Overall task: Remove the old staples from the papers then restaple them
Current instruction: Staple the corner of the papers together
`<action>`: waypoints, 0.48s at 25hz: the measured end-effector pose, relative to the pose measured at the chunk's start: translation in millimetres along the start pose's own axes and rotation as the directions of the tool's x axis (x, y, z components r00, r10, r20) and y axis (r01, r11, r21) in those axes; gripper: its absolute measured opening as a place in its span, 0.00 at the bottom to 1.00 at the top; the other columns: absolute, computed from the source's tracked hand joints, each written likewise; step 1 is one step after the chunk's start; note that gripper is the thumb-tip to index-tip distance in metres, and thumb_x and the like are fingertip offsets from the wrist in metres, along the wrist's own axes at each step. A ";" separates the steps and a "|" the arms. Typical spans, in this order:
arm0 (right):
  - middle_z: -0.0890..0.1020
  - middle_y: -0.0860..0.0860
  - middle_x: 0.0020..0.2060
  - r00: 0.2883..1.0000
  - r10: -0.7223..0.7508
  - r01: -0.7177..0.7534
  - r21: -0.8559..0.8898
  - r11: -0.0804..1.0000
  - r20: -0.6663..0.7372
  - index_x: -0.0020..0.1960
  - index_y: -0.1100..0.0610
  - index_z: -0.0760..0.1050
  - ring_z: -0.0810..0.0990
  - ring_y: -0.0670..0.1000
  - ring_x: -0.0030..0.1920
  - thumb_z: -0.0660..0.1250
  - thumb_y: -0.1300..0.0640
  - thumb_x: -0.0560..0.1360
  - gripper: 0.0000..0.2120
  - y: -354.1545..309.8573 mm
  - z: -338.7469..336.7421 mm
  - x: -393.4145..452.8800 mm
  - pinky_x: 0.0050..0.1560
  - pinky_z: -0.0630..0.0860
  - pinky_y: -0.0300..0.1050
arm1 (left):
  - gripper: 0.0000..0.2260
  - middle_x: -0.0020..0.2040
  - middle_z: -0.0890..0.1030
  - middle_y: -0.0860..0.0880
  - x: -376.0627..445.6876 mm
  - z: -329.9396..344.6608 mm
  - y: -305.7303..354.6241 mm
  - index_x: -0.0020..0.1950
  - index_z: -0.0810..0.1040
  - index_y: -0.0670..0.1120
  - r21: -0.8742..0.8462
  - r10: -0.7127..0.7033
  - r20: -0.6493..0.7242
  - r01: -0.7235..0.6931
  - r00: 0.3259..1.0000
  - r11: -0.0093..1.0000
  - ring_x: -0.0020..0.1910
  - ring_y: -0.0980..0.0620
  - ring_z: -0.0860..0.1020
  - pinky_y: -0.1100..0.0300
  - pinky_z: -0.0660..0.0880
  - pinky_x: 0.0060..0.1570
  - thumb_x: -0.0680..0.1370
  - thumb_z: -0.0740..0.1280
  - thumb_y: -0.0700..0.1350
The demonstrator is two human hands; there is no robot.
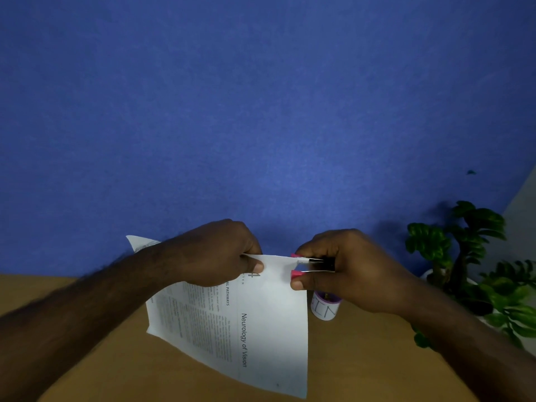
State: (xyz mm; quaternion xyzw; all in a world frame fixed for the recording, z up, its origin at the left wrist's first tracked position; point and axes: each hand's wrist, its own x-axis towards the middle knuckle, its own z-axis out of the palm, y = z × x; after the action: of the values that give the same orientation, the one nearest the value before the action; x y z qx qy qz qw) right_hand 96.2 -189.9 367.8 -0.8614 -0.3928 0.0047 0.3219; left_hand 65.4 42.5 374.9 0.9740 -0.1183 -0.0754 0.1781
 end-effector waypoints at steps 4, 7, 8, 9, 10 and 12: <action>0.85 0.48 0.48 0.999 -0.009 0.007 -0.043 0.999 -0.043 0.56 0.53 0.84 0.83 0.49 0.47 0.74 0.47 0.71 0.17 -0.7 2.7 -0.1 0.49 0.81 0.53 | 0.13 0.44 0.86 0.50 1.0 1.2 0.7 0.49 0.85 0.47 0.009 -0.001 -0.014 0.002 1.000 1.000 0.40 0.51 0.83 0.63 0.76 0.40 0.80 0.65 0.54; 0.85 0.48 0.43 0.993 -0.055 0.048 -0.066 0.997 -0.101 0.53 0.54 0.85 0.82 0.49 0.43 0.73 0.47 0.72 0.14 0.3 5.2 -2.1 0.46 0.80 0.53 | 0.12 0.46 0.86 0.51 0.2 0.7 1.4 0.51 0.85 0.49 -0.006 0.004 -0.017 -0.004 1.000 1.000 0.40 0.51 0.83 0.63 0.77 0.42 0.80 0.65 0.54; 0.84 0.49 0.42 0.989 -0.084 0.072 -0.100 0.992 -0.125 0.52 0.54 0.85 0.82 0.49 0.42 0.73 0.47 0.73 0.13 0.9 6.9 -3.3 0.44 0.80 0.53 | 0.12 0.46 0.86 0.51 0.4 0.5 1.2 0.51 0.85 0.49 -0.015 0.005 -0.019 -0.006 1.000 1.000 0.41 0.51 0.83 0.63 0.77 0.42 0.80 0.65 0.54; 0.84 0.49 0.40 0.984 -0.110 0.091 -0.135 0.987 -0.140 0.51 0.54 0.85 0.81 0.49 0.41 0.72 0.47 0.73 0.13 1.1 8.8 -4.3 0.42 0.79 0.52 | 0.11 0.45 0.86 0.51 0.6 0.5 0.7 0.50 0.85 0.49 -0.018 0.007 -0.023 -0.007 1.000 1.000 0.41 0.51 0.83 0.63 0.77 0.42 0.81 0.65 0.53; 0.84 0.49 0.40 0.981 -0.124 0.100 -0.154 0.983 -0.148 0.51 0.53 0.85 0.81 0.49 0.41 0.71 0.46 0.73 0.13 1.2 11.0 -4.7 0.42 0.79 0.52 | 0.11 0.45 0.86 0.51 0.9 0.7 0.0 0.49 0.85 0.50 -0.015 0.006 -0.027 -0.006 1.000 1.000 0.40 0.51 0.83 0.63 0.76 0.41 0.81 0.65 0.53; 0.84 0.49 0.40 0.980 -0.103 0.083 -0.122 0.989 -0.169 0.51 0.53 0.85 0.81 0.49 0.41 0.70 0.44 0.73 0.15 1.9 15.3 -4.7 0.42 0.80 0.53 | 0.11 0.44 0.85 0.51 1.1 2.2 -1.4 0.48 0.84 0.50 -0.012 -0.004 -0.029 0.004 1.000 1.000 0.40 0.51 0.83 0.65 0.75 0.40 0.80 0.65 0.53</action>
State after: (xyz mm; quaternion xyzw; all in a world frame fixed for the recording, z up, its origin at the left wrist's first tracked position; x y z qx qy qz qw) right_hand 90.3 -185.5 353.5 -0.8562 -0.4025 -0.1085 0.3053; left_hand 66.3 42.8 372.3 0.9741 -0.1132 -0.0623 0.1854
